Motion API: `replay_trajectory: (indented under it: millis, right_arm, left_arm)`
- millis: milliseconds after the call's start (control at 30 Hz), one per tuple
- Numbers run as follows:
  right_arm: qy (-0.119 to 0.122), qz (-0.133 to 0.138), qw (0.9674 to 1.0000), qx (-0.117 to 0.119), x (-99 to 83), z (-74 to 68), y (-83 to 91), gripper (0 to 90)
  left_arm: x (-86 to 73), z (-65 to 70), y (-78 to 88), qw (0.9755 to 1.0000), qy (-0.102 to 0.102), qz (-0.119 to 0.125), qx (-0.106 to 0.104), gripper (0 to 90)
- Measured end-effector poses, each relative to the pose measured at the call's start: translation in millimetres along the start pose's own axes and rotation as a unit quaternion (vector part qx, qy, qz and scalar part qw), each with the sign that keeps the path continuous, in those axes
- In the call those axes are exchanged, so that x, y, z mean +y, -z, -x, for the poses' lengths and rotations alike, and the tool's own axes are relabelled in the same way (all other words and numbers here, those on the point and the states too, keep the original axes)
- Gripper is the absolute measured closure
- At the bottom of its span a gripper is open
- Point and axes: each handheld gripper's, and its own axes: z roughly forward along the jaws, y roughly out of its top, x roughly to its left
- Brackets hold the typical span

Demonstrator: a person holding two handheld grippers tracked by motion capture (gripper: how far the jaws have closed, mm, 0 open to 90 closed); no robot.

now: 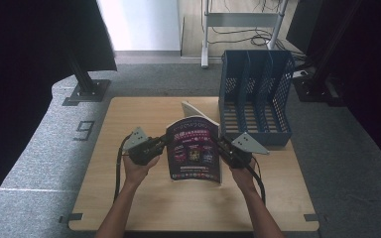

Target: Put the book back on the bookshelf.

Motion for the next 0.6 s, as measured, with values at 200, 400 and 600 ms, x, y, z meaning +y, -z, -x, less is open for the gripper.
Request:
replay_trajectory:
  millis: [200, 400, 600]
  right_arm:
    - [0.004, 0.004, 1.0000, 0.008, -0.5, -3.1, 3.9, 81.3]
    - [0.004, 0.004, 0.9999, 0.013, -1.7, -4.6, 7.4, 81.4]
    - [0.014, 0.011, 0.9994, 0.030, -4.3, -5.7, 16.1, 81.4]
  left_arm:
    - [-1.2, -0.8, -3.6, 1.0000, -0.002, 0.000, 0.003, 79.4]
    - [-0.1, 1.2, -9.0, 1.0000, -0.006, -0.004, 0.006, 72.3]
    - [-0.1, 1.2, -17.8, 0.9997, -0.007, -0.014, 0.017, 56.6]
